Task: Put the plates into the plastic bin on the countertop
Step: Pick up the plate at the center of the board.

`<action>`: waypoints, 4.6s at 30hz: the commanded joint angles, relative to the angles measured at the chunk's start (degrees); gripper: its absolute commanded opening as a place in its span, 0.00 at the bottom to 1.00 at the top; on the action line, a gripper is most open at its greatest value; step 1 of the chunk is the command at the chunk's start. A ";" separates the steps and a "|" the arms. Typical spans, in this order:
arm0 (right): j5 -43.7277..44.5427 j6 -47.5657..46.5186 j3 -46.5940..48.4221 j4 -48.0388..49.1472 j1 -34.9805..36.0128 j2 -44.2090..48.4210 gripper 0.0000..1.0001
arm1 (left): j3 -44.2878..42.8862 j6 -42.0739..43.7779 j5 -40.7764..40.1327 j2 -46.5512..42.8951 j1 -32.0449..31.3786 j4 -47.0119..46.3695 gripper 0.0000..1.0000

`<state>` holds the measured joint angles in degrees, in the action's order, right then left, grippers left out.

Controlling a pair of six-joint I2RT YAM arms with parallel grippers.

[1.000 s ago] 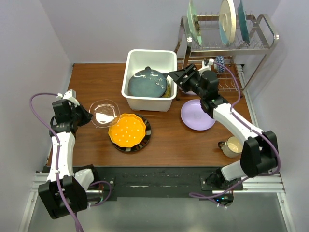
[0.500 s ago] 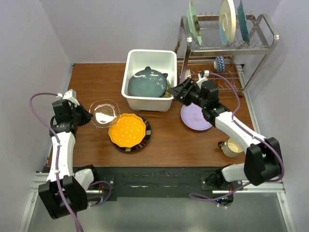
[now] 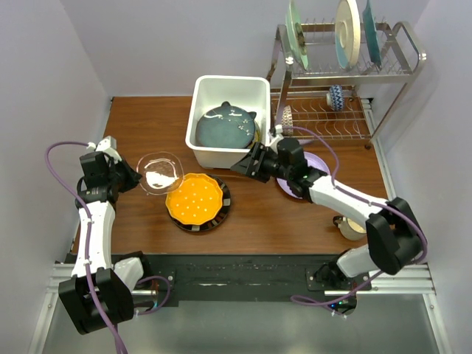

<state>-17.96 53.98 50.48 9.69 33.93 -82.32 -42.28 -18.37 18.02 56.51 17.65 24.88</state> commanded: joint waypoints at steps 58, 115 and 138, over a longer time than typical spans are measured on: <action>17.60 -5.99 8.14 -8.63 16.96 -15.94 0.45 | 0.09 1.23 2.90 0.27 0.72 -2.47 0.00; 36.59 -11.70 17.99 -20.15 23.28 -22.88 0.00 | 0.09 1.14 2.02 -0.70 0.63 -2.30 0.00; 35.89 -11.26 12.01 -20.06 23.11 -7.60 0.00 | -0.08 0.79 0.08 -2.02 0.63 -1.94 0.00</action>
<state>16.38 43.16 61.98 -13.32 56.69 -96.36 -42.28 -18.35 18.20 55.59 17.67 24.88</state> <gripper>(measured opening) 0.037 0.024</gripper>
